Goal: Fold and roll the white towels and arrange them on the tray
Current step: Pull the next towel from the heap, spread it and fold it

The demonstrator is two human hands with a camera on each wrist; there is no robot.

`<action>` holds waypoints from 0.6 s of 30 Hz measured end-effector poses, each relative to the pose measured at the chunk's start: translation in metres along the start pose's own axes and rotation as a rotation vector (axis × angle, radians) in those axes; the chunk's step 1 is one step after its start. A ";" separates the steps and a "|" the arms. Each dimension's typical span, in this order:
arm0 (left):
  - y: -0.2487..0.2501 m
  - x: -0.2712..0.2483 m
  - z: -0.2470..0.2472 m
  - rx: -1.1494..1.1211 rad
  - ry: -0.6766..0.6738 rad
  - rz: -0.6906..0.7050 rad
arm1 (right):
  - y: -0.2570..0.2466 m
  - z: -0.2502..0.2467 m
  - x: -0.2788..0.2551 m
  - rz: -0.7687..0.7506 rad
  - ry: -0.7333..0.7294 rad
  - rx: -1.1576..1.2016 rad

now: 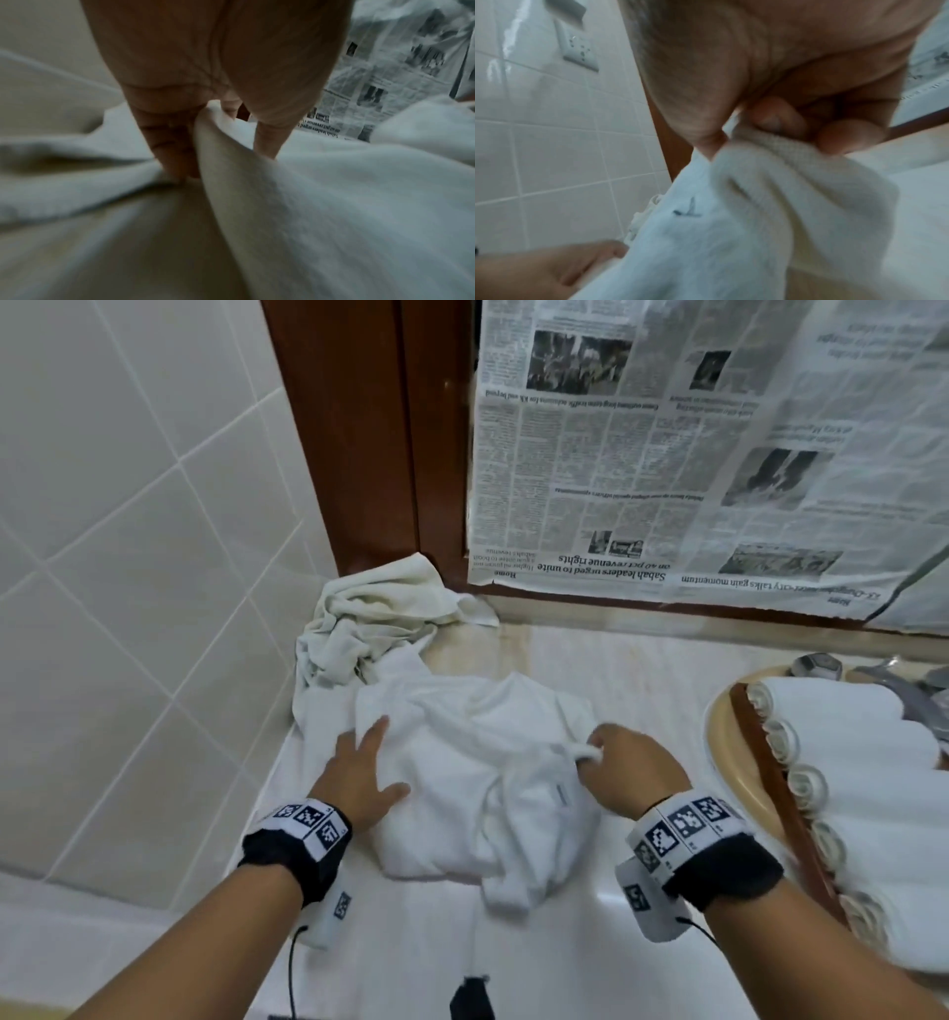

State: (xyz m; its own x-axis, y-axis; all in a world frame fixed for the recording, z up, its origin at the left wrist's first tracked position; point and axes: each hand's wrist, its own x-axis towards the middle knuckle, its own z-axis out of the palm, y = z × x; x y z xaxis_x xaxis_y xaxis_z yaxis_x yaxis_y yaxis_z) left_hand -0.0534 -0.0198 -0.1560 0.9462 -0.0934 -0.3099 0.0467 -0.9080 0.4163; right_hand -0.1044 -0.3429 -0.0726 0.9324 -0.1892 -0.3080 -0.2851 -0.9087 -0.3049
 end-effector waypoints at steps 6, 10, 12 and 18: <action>0.047 -0.021 0.037 -0.157 -0.272 0.309 | -0.015 0.032 -0.011 -0.262 -0.058 0.357; 0.063 -0.034 0.022 -0.520 -0.793 0.260 | -0.019 0.076 -0.026 -0.249 -0.353 -0.187; 0.055 -0.022 0.010 -0.655 -0.635 0.196 | -0.015 0.098 -0.030 -0.215 -0.333 -0.314; -0.014 0.044 -0.019 0.199 0.025 -0.043 | -0.008 0.101 -0.010 -0.096 -0.207 -0.263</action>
State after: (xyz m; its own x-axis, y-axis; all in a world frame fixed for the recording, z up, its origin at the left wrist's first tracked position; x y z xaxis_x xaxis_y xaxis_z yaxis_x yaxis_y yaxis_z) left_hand -0.0068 -0.0031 -0.1592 0.9525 -0.0446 -0.3011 0.0257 -0.9739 0.2256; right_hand -0.1335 -0.2957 -0.1585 0.8798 -0.0432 -0.4734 -0.1062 -0.9885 -0.1073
